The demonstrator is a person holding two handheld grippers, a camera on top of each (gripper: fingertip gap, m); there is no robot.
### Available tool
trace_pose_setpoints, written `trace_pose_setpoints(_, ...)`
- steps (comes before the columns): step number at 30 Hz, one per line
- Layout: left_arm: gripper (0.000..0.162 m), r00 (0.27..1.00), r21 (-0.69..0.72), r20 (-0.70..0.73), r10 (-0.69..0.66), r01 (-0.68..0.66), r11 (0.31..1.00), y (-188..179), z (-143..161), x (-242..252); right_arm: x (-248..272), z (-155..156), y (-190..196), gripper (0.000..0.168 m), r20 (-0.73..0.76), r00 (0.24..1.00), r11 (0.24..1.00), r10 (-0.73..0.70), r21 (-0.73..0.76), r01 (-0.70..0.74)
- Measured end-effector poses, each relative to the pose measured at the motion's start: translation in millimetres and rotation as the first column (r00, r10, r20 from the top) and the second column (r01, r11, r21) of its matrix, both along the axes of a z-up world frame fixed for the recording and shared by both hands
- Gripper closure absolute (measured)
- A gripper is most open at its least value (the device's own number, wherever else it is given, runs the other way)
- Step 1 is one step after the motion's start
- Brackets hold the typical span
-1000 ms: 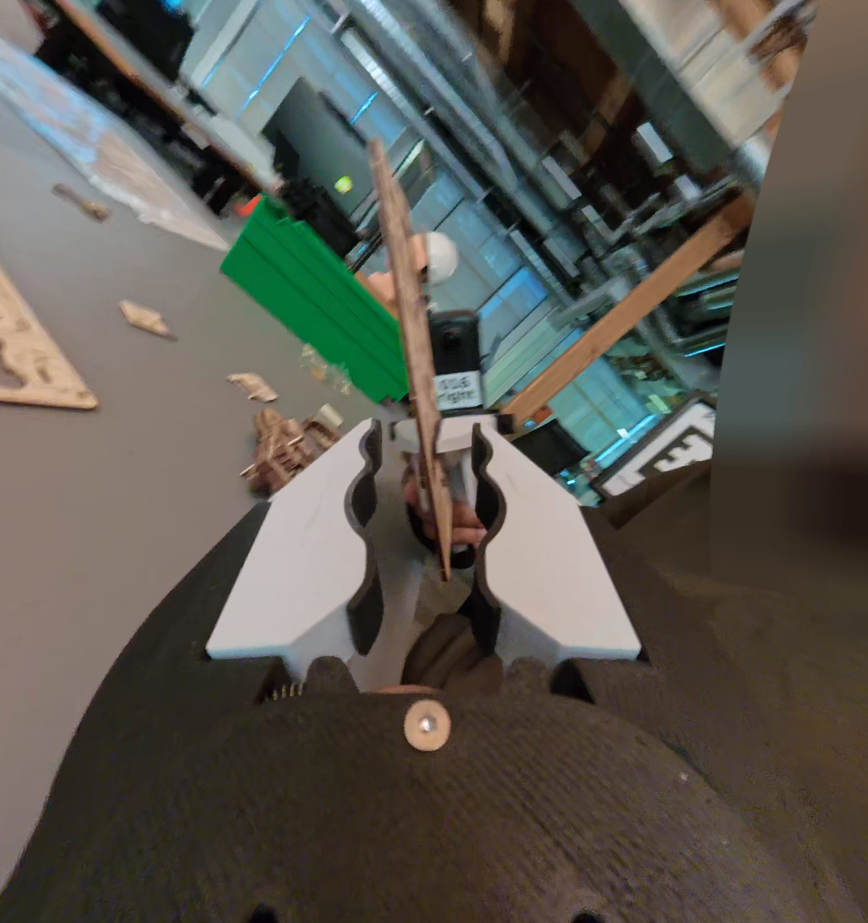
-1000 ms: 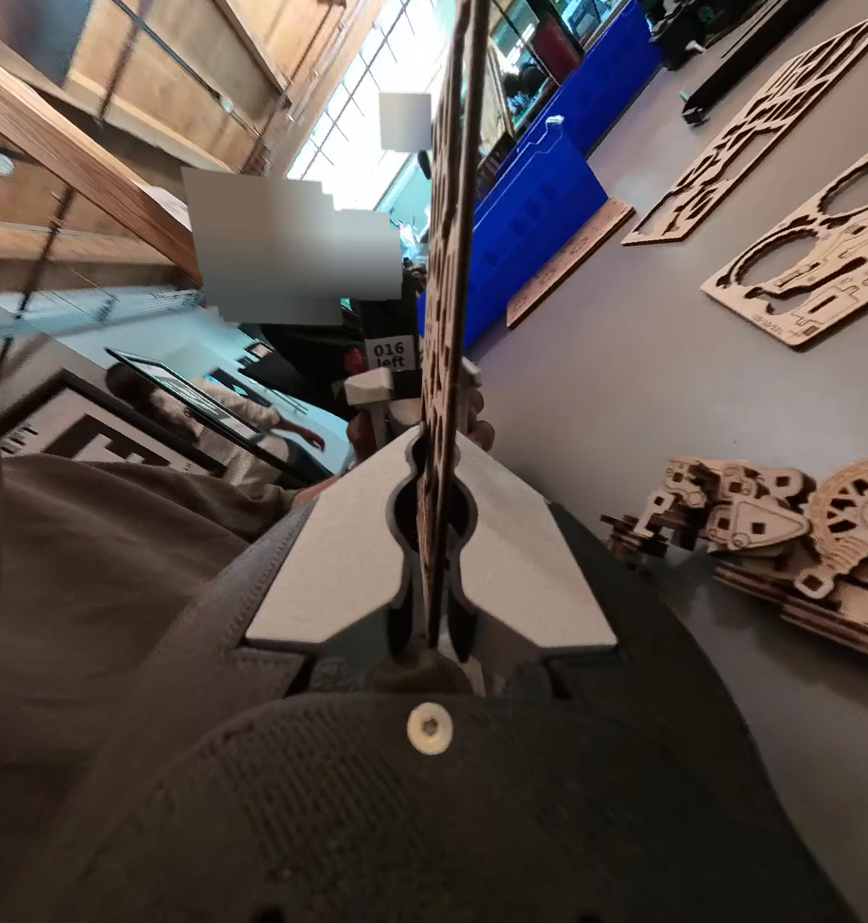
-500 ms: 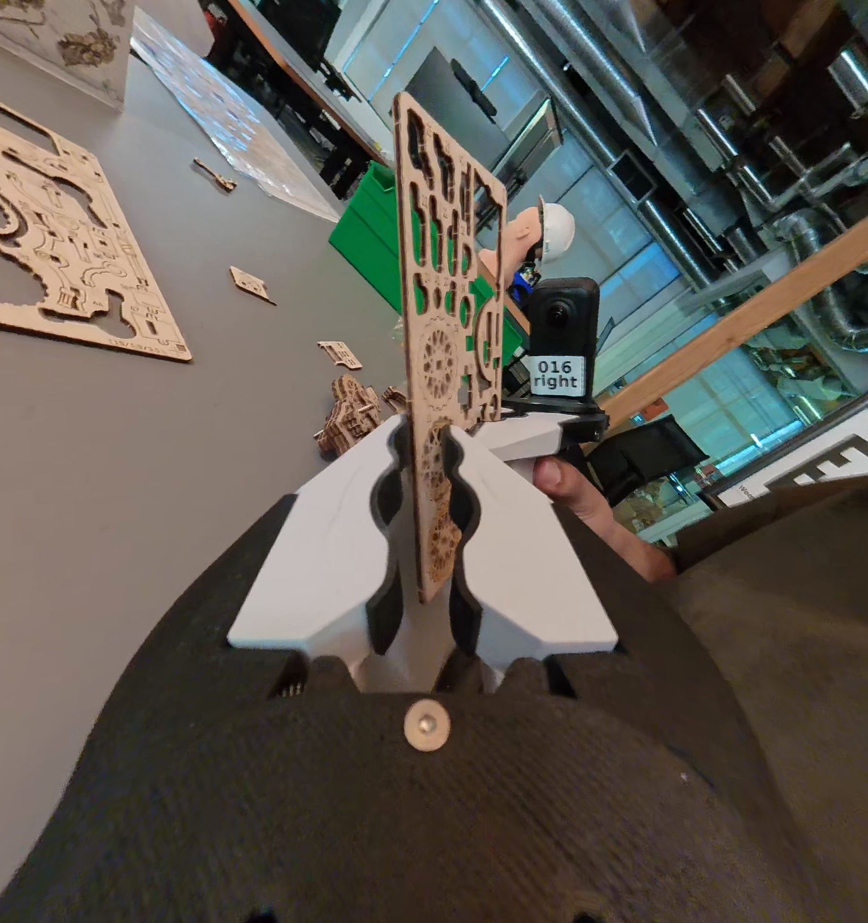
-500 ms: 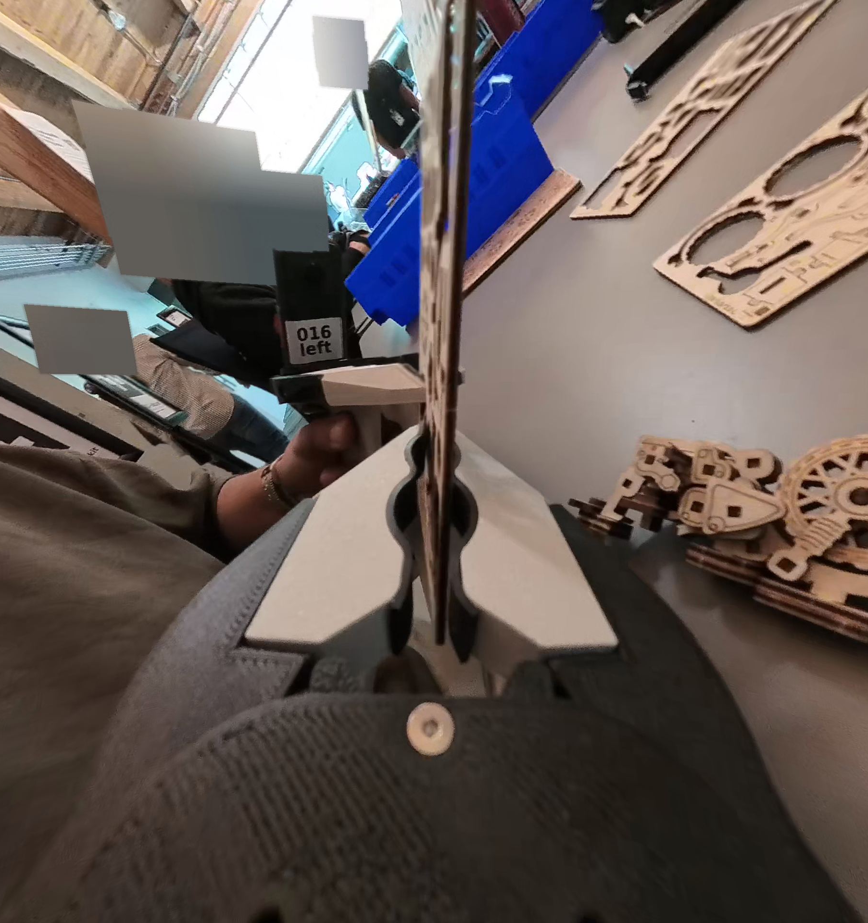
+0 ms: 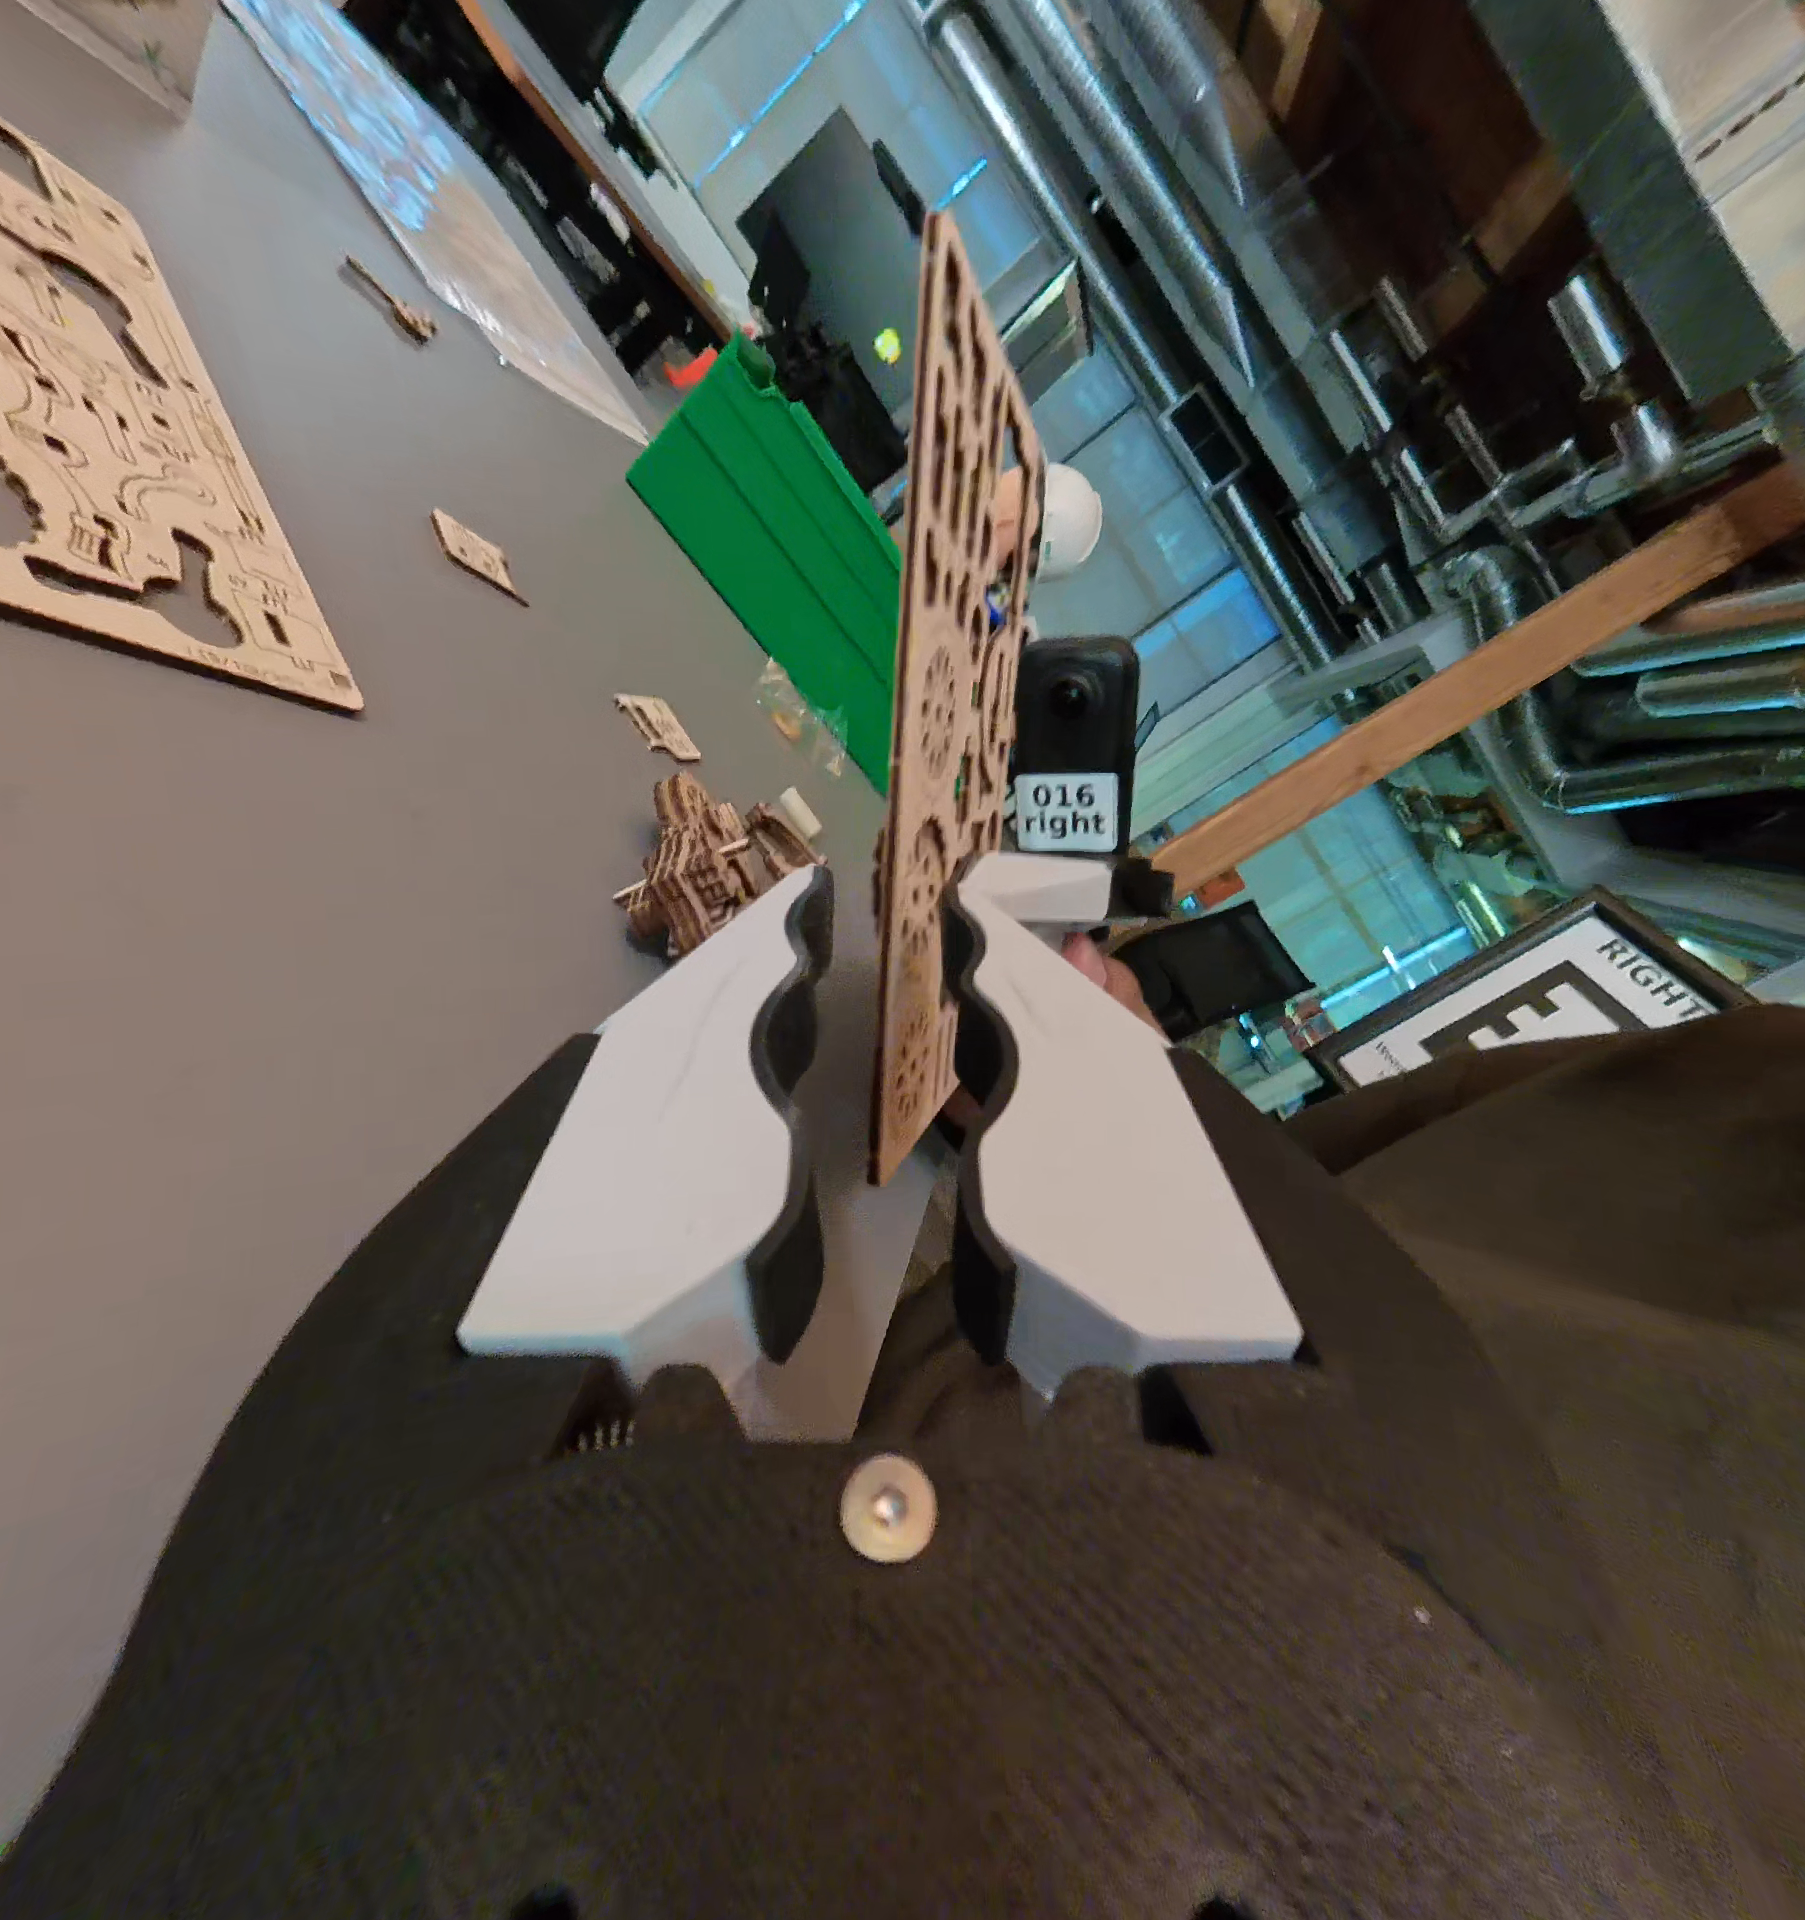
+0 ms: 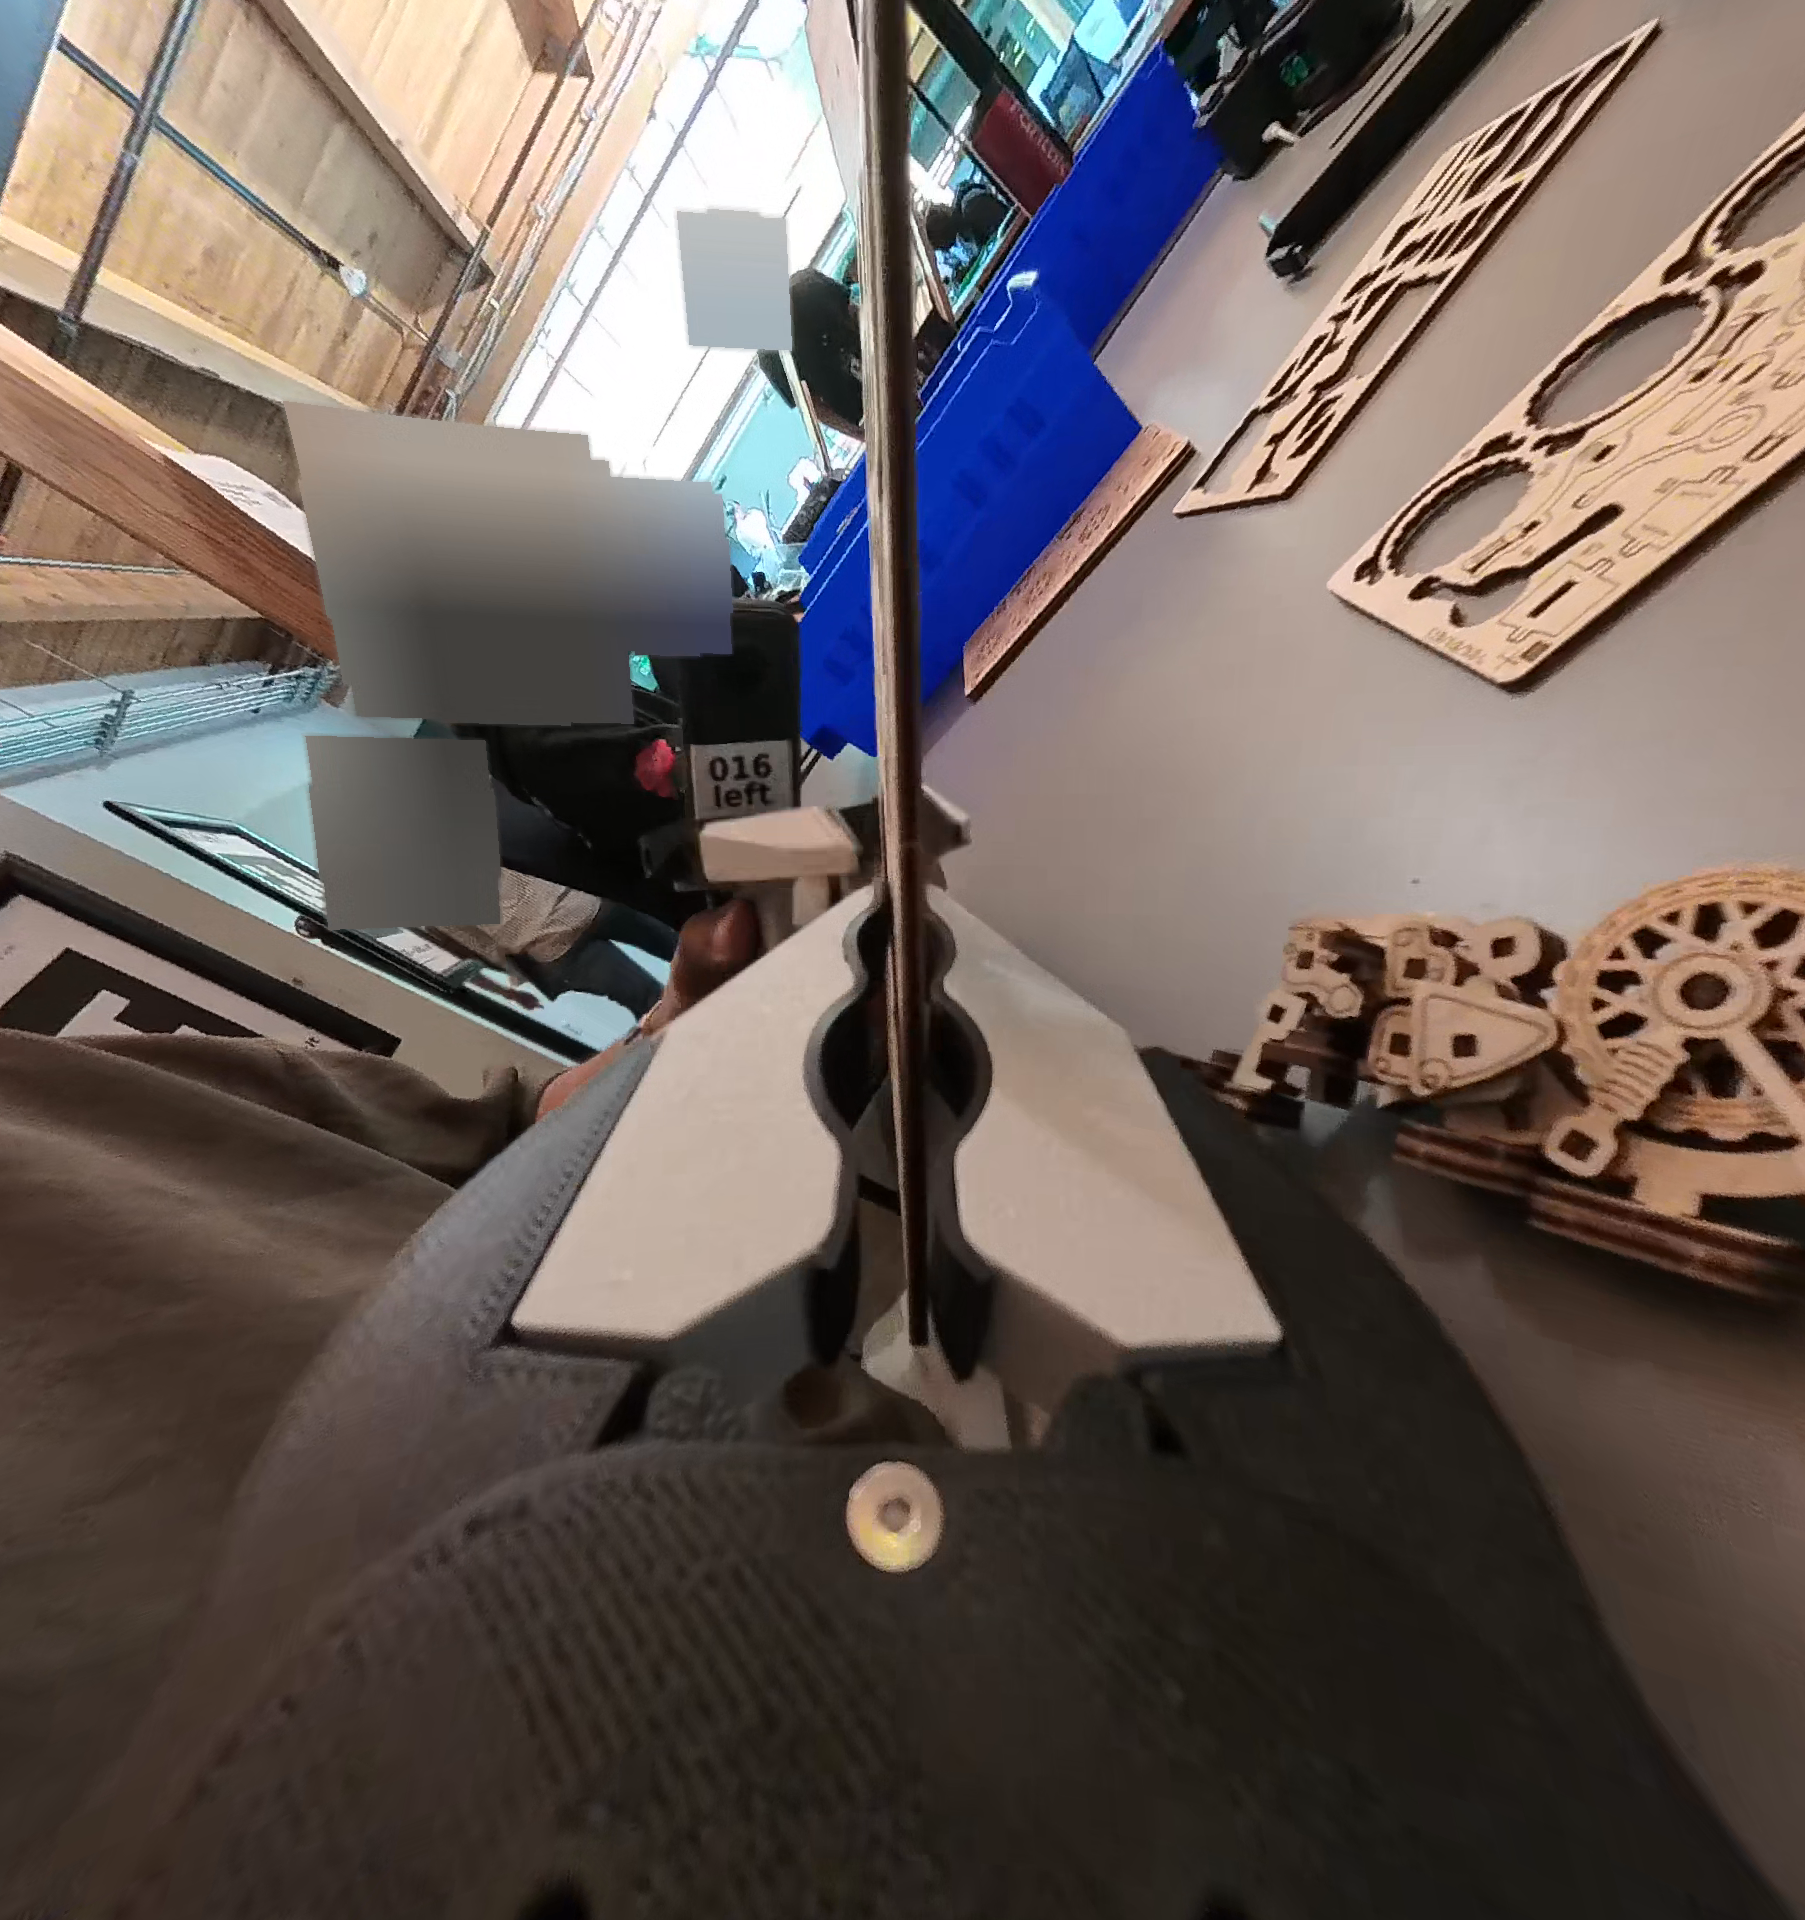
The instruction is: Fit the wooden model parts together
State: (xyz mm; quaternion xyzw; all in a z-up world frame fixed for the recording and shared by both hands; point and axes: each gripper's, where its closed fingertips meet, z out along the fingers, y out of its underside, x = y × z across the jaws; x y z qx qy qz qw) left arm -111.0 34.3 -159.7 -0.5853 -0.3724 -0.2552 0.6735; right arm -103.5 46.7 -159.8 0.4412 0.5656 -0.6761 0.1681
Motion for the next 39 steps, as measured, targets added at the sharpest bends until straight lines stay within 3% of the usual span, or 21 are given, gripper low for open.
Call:
trace_pose_setpoints(3, 0.144, 0.999, -0.042, -0.003, -0.043, 0.043, 0.998, 5.8, -6.7, 6.3, 1.3, 1.9, 0.0, 0.167, -0.01, 1.0, 1.0, 0.007, -0.003, -0.007)
trace_pose_setpoints(5, 0.152, 1.0, -0.061, -0.01, -0.025, 0.024, 0.998, 7.1, -9.2, 5.6, 2.9, 0.2, -2.5, 0.166, -0.009, 1.0, 1.0, 0.013, 0.01, -0.013)
trace_pose_setpoints(13, 0.156, 0.999, -0.127, -0.028, 0.023, -0.026, 0.992, 5.1, -16.1, 1.5, 0.4, -8.7, -2.4, 0.16, -0.009, 1.0, 0.997, -0.005, 0.075, 0.005)
trace_pose_setpoints(22, 0.159, 0.999, -0.128, -0.052, 0.016, -0.023, 0.991, 4.8, -13.3, 3.0, -2.6, -8.1, 0.9, 0.163, -0.075, 0.997, 0.989, -0.029, 0.14, 0.04)
trace_pose_setpoints(28, 0.161, 0.998, 0.011, -0.031, -0.061, 0.062, 0.998, 5.7, 4.7, 10.6, -6.0, -1.5, 7.5, 0.147, -0.071, 0.996, 0.995, -0.049, 0.084, 0.055)
trace_pose_setpoints(30, 0.161, 0.997, 0.052, -0.015, -0.077, 0.077, 0.996, 5.0, 7.9, 11.5, -4.3, 0.9, 6.2, 0.15, -0.051, 0.998, 0.999, -0.031, 0.043, 0.033)
trace_pose_setpoints(32, 0.162, 0.999, 0.0, -0.004, -0.051, 0.051, 0.999, 5.0, -0.5, 7.4, -3.5, 0.5, 5.4, 0.164, -0.057, 0.998, 0.998, -0.026, 0.051, 0.029)
trace_pose_setpoints(39, 0.159, 0.996, -0.17, -0.09, 0.01, -0.026, 0.985, 5.5, -17.5, 2.1, -3.2, -7.9, 5.0, 0.165, -0.063, 0.998, 0.992, -0.018, 0.124, 0.026)
